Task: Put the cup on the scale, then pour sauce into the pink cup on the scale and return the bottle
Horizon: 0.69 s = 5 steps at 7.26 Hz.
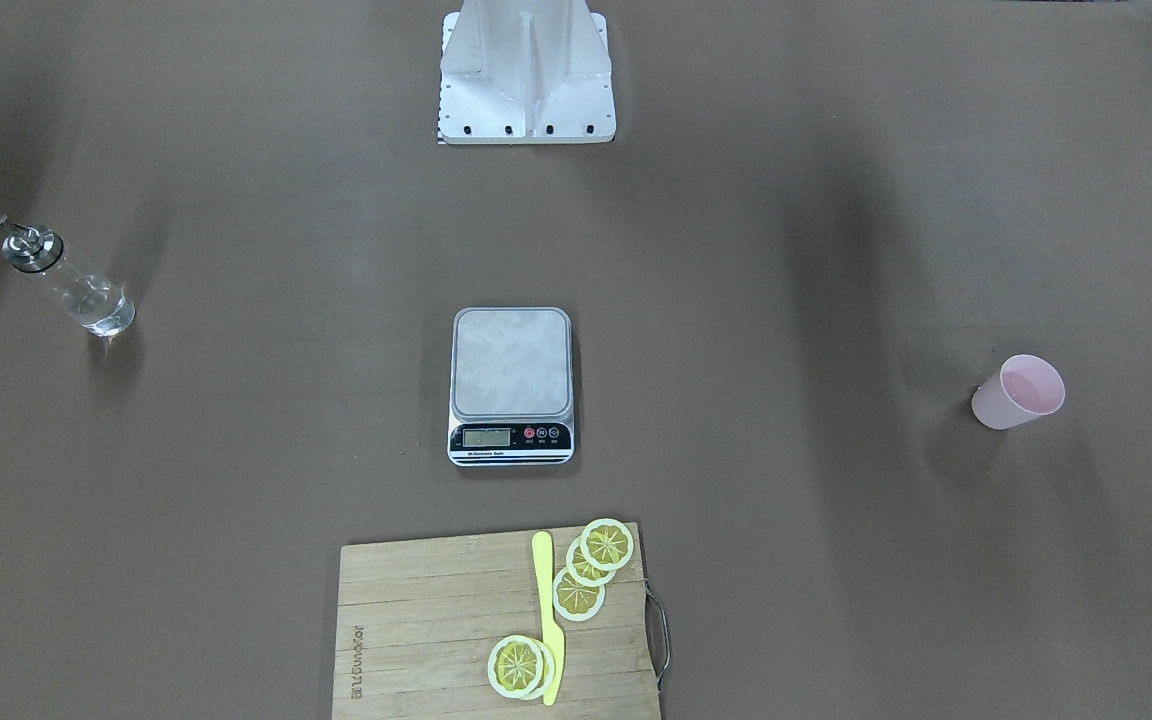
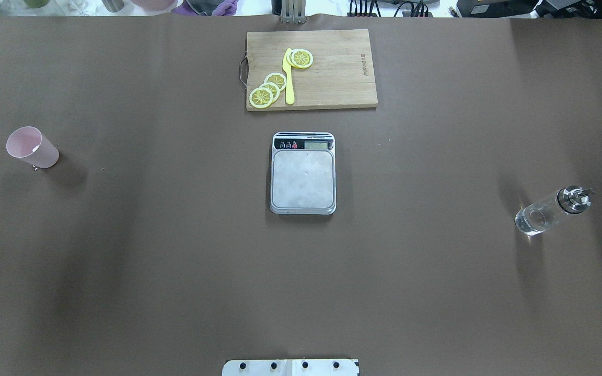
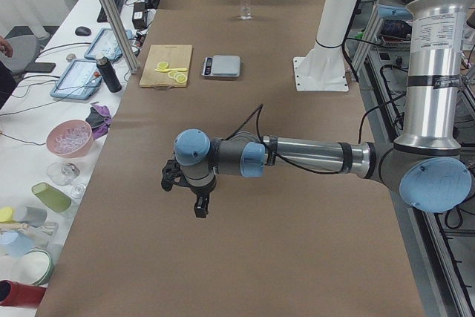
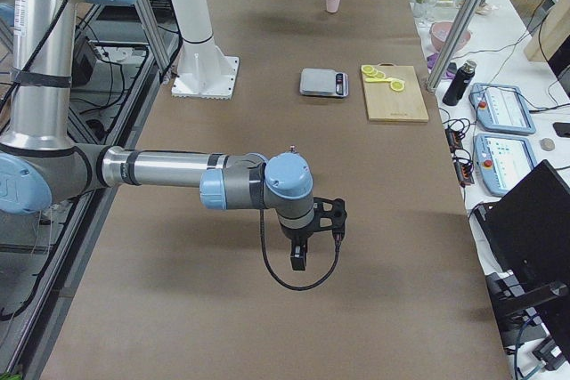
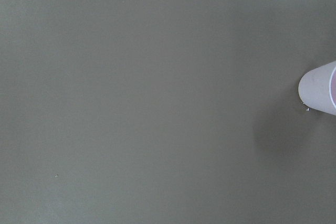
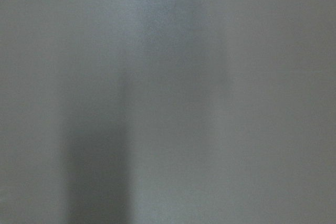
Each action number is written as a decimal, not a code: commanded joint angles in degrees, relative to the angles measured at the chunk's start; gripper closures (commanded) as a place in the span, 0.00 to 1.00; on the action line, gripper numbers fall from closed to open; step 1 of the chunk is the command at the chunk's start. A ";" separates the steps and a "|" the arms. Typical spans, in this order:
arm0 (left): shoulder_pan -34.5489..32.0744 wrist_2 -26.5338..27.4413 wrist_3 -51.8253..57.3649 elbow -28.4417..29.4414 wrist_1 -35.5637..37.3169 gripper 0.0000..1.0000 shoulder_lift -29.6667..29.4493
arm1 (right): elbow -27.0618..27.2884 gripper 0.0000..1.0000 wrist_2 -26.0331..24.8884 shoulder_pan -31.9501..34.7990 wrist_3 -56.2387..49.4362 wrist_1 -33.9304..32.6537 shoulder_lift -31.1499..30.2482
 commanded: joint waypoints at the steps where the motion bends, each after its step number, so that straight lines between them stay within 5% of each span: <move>1: 0.06 0.26 0.00 -0.06 0.14 0.01 -0.13 | -0.15 0.00 0.25 0.00 -0.28 0.05 -0.02; 5: 0.41 0.26 -1.14 3.27 2.93 0.01 -5.81 | 0.02 0.00 0.34 0.00 -0.55 0.14 -0.02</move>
